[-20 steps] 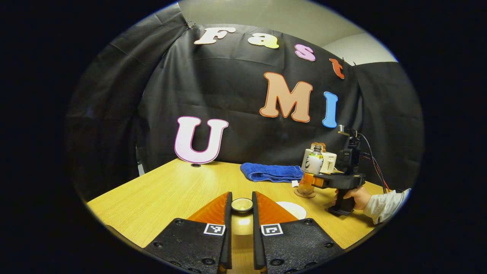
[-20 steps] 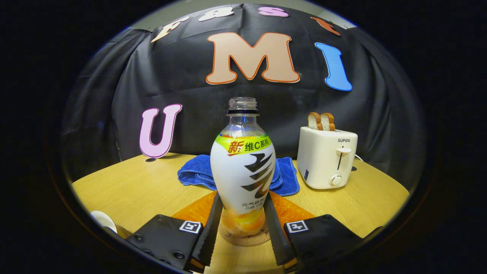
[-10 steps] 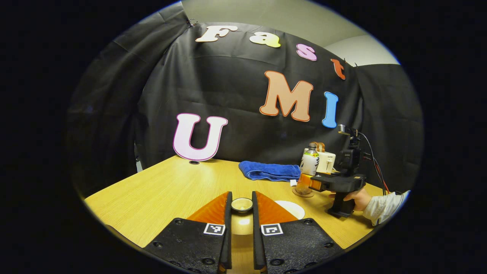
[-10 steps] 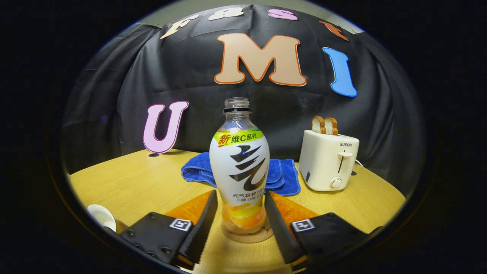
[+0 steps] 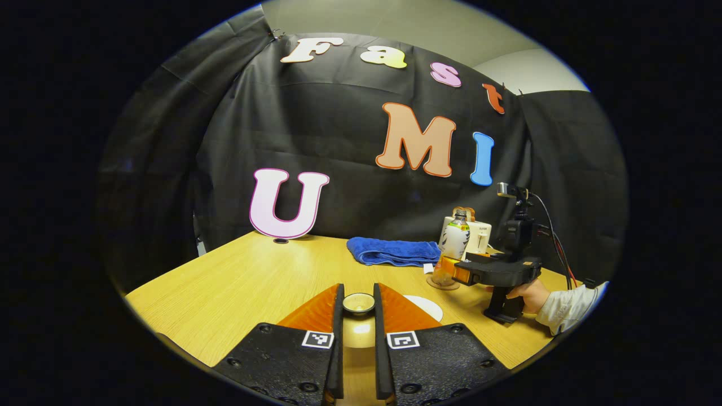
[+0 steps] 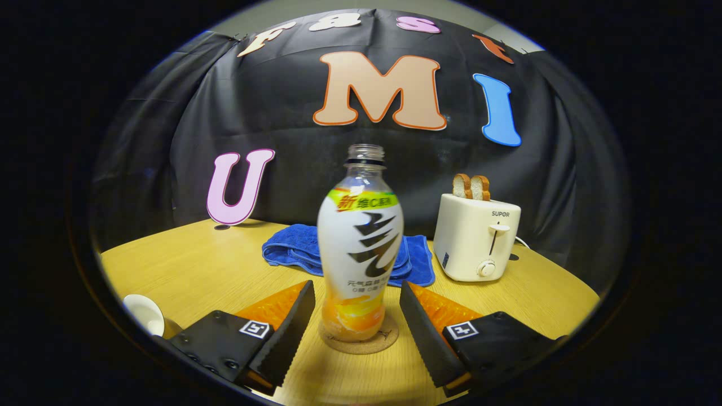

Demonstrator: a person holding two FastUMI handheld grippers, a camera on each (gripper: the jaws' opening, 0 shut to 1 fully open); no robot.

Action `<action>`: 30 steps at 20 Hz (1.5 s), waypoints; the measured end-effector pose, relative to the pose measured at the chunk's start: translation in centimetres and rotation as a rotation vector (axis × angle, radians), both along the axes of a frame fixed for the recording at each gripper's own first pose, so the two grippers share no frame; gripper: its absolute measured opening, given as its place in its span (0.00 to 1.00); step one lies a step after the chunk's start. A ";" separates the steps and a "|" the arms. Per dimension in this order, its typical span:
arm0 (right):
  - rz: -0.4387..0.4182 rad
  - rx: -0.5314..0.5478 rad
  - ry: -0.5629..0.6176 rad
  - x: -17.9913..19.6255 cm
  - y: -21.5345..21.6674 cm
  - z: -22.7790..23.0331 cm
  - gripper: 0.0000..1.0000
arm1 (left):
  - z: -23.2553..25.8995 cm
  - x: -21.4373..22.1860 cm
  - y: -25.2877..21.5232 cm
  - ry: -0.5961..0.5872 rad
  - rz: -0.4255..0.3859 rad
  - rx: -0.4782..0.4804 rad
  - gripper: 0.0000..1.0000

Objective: Open the teacup lid with one hand, grasp the water bottle and pour water into the teacup with the other hand; after pouring, place the water bottle on the coaster and then close the teacup lid.

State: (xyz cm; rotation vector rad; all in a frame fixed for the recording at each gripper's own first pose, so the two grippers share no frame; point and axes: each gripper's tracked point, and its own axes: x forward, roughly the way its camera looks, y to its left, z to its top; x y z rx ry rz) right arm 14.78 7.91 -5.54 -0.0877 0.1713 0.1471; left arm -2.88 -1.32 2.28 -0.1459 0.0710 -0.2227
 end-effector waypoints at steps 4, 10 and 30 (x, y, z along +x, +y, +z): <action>-0.011 0.028 -0.041 -1.7 -1.5 1.5 0.94 | 0.2 -0.2 -1.4 -0.008 -0.025 0.022 0.19; -0.024 0.028 -0.102 -5.0 -4.7 4.6 0.94 | 0.7 1.1 -3.4 -0.015 -0.074 0.023 0.20; 0.004 0.057 -0.128 -8.5 -7.9 6.1 0.94 | -3.9 5.2 -9.1 0.072 -0.137 0.124 0.20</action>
